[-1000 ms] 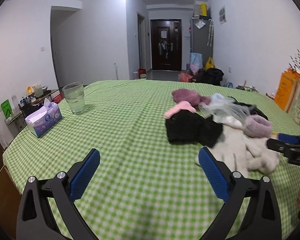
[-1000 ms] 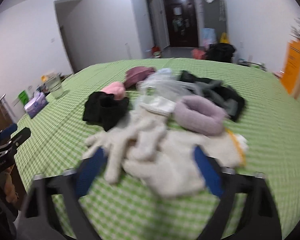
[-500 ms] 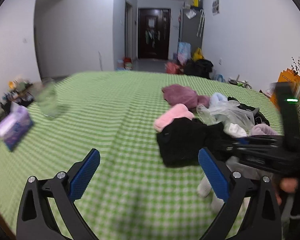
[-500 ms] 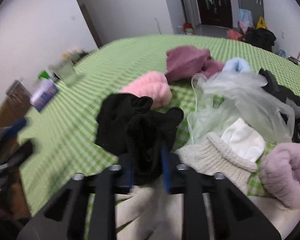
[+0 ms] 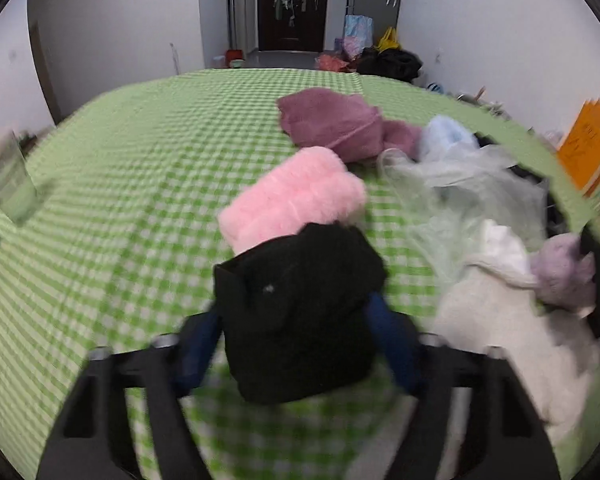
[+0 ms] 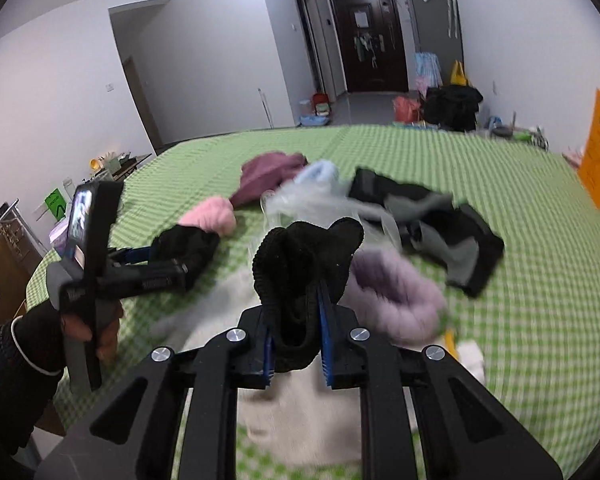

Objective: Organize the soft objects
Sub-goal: 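Lift the black hat with the right tool and carry it to the box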

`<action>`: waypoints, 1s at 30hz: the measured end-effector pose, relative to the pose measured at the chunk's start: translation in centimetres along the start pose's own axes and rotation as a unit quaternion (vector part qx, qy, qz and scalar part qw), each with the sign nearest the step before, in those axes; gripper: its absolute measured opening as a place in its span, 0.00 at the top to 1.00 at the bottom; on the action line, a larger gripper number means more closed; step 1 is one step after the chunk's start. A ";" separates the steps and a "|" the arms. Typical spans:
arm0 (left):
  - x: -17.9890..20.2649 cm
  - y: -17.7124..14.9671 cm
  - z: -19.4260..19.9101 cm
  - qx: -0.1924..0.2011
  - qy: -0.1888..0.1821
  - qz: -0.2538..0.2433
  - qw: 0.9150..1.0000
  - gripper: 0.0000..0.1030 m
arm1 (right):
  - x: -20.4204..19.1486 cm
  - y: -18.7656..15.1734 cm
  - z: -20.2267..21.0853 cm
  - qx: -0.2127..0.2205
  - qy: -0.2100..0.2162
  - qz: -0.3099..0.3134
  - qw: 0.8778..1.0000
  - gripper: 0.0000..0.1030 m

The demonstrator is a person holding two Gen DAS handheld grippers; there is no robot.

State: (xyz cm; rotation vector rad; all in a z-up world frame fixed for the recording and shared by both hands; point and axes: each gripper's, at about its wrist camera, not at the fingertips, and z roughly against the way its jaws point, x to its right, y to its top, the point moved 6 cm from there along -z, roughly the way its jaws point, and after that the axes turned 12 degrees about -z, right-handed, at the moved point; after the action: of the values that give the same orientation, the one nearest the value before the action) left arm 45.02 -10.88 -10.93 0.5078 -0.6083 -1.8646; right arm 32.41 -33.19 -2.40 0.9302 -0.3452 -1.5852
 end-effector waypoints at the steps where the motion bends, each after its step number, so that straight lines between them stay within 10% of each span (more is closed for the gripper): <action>1: 0.3 -0.2 0.7 0.008 -0.013 0.003 1.000 0.68 | 0.3 -0.4 0.3 -0.001 0.001 -0.005 1.000 0.83; 4: 0.7 -0.8 3.2 0.030 -0.034 0.006 0.999 0.87 | 0.0 -1.0 0.9 0.004 -0.005 -0.001 1.000 0.83; 14: -0.9 -5.5 17.0 0.121 0.012 -0.008 0.993 0.87 | -5.5 -2.3 3.7 0.020 0.032 0.054 0.998 0.83; 30: -14.8 -22.5 31.9 0.117 0.232 0.157 0.953 0.87 | -22.7 -6.8 -1.4 -0.049 0.163 0.175 0.970 0.83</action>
State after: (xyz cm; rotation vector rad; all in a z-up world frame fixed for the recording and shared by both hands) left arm 14.80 15.40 0.88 0.9184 -0.5536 -1.3154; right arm 28.10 -10.03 0.50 0.9737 -0.1848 -1.0960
